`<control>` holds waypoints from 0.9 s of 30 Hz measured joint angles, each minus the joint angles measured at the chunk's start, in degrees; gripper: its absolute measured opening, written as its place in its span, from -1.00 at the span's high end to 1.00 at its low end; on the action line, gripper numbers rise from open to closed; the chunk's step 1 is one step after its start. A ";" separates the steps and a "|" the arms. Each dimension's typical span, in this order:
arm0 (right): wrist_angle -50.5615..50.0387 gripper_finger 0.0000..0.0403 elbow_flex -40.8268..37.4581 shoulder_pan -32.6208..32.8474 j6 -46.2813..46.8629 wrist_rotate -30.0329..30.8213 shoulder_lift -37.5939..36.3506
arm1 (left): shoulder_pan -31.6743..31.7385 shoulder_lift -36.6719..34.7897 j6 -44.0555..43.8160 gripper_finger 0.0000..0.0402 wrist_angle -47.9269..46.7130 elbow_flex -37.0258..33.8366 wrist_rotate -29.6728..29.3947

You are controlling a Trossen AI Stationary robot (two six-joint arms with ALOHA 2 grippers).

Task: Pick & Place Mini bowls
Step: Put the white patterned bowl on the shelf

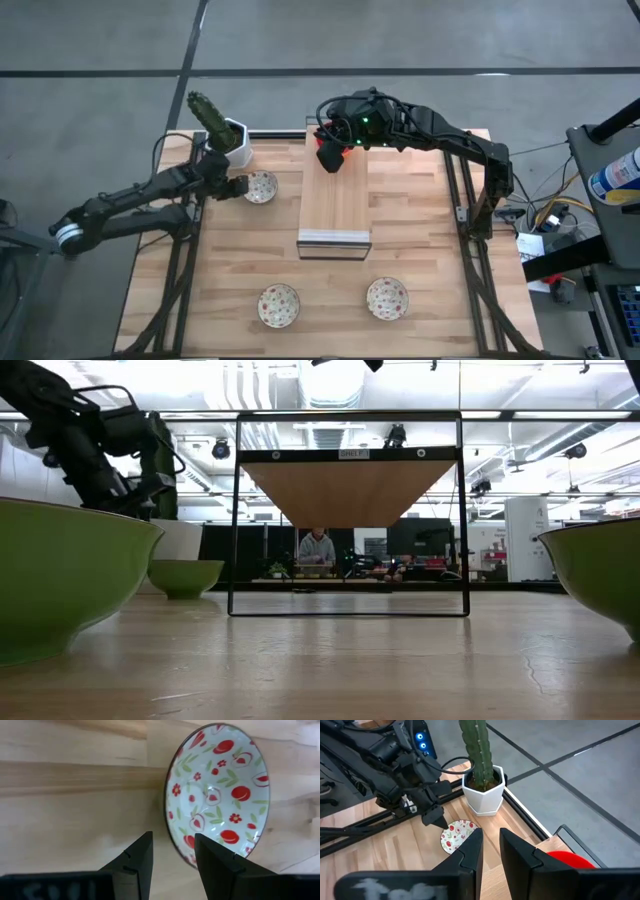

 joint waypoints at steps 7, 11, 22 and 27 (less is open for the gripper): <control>-0.01 0.70 0.00 0.00 -0.02 0.00 -0.02 | 0.00 3.97 1.40 0.33 0.38 0.00 -0.50; -0.01 0.70 0.00 0.00 -0.32 0.00 -0.02 | 0.00 6.38 2.64 0.33 2.55 0.00 -0.94; -0.17 0.70 0.00 0.00 -1.95 0.00 -0.07 | 0.00 10.83 2.76 0.33 7.94 0.00 -0.90; -0.18 0.70 -0.05 0.02 -1.94 0.00 -0.07 | 0.00 12.00 4.11 0.44 8.01 0.00 -0.87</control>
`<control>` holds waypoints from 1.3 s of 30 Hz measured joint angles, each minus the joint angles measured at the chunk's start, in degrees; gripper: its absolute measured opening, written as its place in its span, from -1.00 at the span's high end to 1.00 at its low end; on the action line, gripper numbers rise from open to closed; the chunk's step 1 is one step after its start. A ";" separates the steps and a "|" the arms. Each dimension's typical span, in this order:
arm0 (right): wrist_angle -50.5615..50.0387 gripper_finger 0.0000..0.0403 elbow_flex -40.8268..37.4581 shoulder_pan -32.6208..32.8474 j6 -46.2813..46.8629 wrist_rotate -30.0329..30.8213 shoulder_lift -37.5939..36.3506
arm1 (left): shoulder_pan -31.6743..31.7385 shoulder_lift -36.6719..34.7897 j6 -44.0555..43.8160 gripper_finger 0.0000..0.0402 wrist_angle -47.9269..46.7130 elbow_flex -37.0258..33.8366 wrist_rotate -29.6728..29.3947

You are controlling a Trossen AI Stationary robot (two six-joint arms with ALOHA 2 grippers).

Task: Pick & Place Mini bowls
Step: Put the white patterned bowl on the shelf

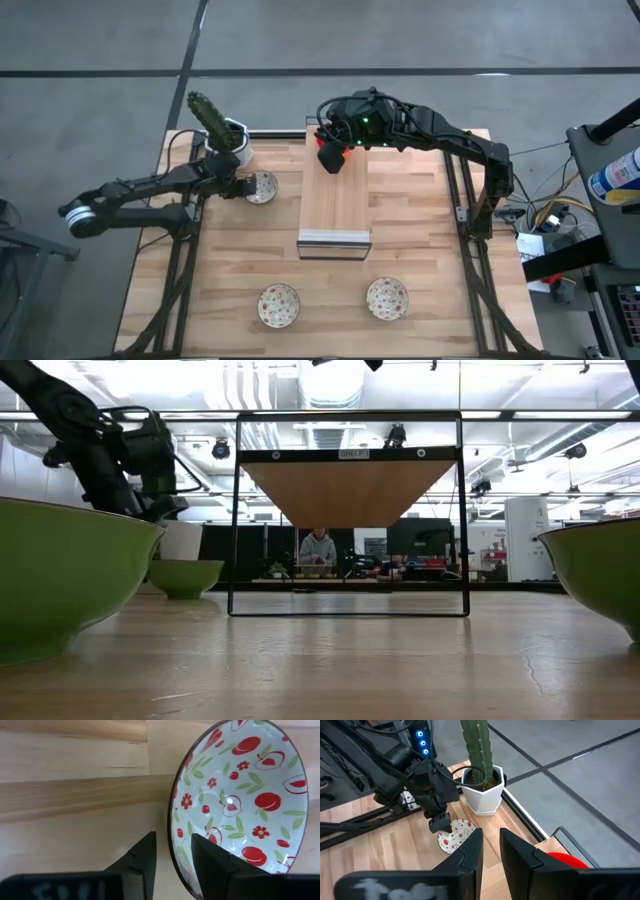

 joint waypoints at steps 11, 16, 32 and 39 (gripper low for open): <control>-0.09 0.70 -1.54 0.26 0.18 0.00 0.00 | -0.03 0.45 1.44 0.96 0.04 0.01 0.14; 0.06 0.70 -1.54 0.35 0.24 0.00 0.00 | 0.00 0.39 1.51 0.96 1.27 0.02 0.00; 0.02 0.70 -1.54 0.35 0.02 0.02 0.00 | -0.03 -7.92 -4.58 0.99 4.66 0.02 12.21; 0.13 0.70 -1.52 0.33 -0.04 0.37 0.00 | -0.53 -13.70 -8.81 0.99 5.27 1.18 14.96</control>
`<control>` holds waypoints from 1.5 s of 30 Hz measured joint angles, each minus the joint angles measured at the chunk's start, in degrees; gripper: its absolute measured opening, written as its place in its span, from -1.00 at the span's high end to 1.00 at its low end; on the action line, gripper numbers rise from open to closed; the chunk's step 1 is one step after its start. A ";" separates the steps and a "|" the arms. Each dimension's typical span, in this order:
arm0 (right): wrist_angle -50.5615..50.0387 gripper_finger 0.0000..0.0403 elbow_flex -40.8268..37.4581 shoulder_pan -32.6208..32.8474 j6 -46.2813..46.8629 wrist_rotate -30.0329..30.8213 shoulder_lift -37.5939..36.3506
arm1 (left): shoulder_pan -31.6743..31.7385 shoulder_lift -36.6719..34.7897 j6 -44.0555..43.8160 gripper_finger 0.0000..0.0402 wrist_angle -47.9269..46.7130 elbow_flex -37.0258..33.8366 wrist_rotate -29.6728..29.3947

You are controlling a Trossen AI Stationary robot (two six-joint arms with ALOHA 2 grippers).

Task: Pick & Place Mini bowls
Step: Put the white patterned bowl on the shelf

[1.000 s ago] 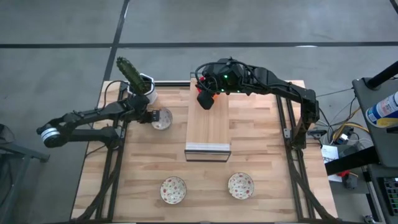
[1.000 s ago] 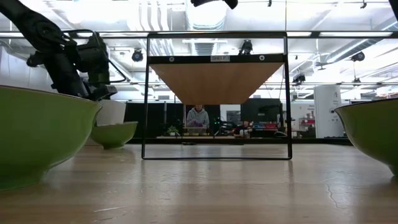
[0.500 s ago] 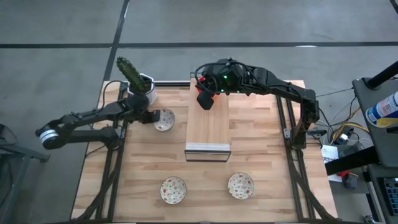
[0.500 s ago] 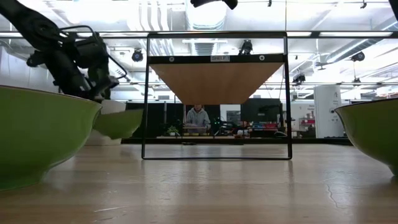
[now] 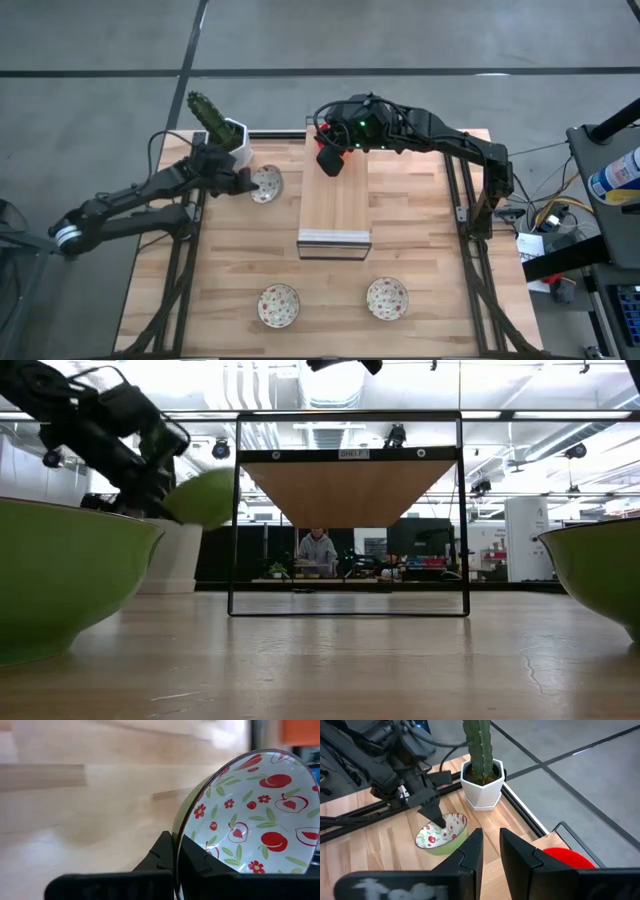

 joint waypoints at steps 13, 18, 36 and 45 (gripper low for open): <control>1.81 0.70 0.00 0.00 -0.59 0.15 0.00 | -0.67 -3.15 -1.73 0.99 0.10 4.42 0.67; 2.61 0.70 0.02 0.00 -1.31 0.15 0.00 | -2.01 -3.17 -2.12 0.98 0.13 5.95 0.72; 10.35 0.70 0.07 -0.10 -0.13 0.02 -2.73 | -6.03 -3.04 -3.21 0.98 4.50 10.29 0.78; 10.38 0.70 0.07 -0.11 -1.01 0.15 -3.14 | -6.88 -0.63 -5.33 0.98 9.81 10.29 0.91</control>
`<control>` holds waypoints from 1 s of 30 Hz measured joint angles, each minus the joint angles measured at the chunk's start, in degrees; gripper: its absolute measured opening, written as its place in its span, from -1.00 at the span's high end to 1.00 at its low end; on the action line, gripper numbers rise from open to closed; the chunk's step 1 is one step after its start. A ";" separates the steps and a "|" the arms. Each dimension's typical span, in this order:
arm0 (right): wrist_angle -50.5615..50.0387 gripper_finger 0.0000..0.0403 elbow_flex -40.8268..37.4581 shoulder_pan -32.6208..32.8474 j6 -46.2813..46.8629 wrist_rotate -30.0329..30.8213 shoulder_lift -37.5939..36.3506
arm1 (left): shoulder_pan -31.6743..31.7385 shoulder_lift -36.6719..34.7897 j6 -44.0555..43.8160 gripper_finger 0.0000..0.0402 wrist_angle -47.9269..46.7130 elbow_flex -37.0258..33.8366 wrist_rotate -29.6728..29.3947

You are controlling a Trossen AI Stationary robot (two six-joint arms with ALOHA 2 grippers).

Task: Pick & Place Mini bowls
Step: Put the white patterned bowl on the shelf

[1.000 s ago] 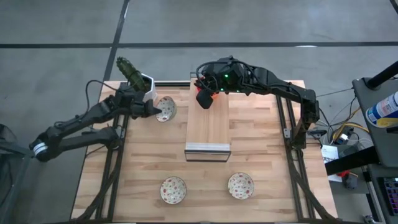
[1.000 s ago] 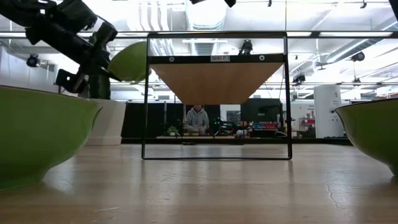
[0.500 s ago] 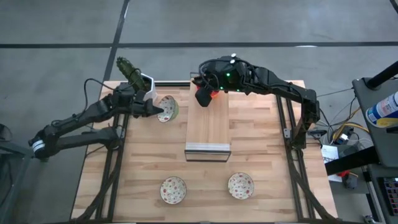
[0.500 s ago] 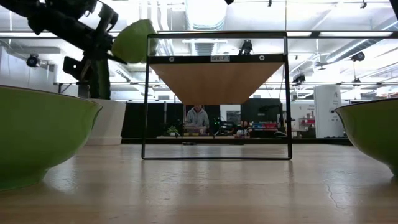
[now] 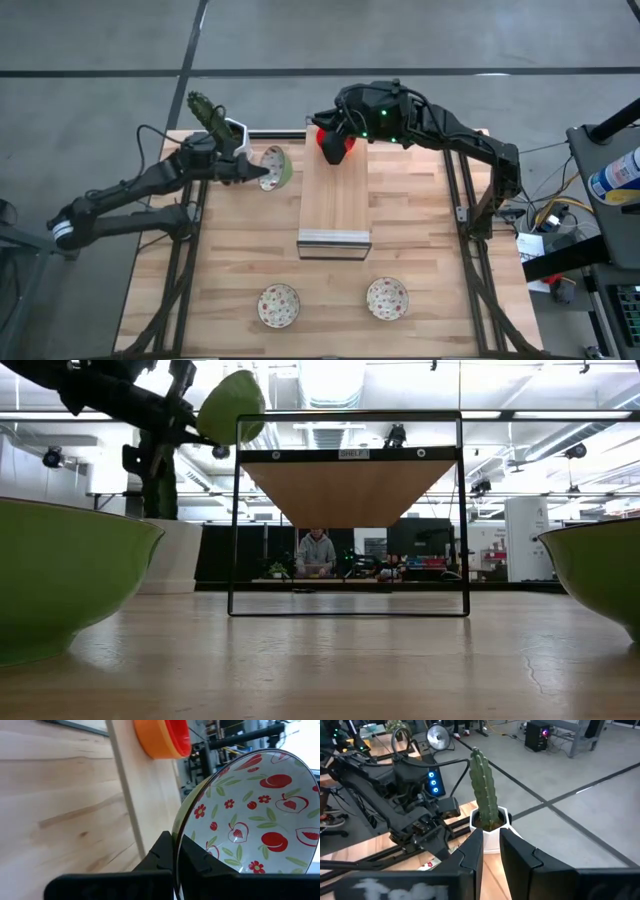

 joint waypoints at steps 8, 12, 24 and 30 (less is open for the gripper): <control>-0.04 0.70 0.00 0.00 0.11 -0.02 0.00 | -2.49 1.89 -1.91 0.98 3.68 0.98 0.24; -0.10 0.70 0.00 0.02 -0.11 -0.19 -0.04 | -3.71 3.55 -1.88 0.98 3.58 2.88 0.26; -3.47 0.70 -0.02 0.00 -3.90 -0.09 -4.70 | -5.13 12.35 1.76 0.98 1.04 9.93 0.54; -4.88 0.70 -0.02 0.00 -5.83 1.60 -8.10 | -5.67 15.96 2.29 0.98 0.31 12.99 0.62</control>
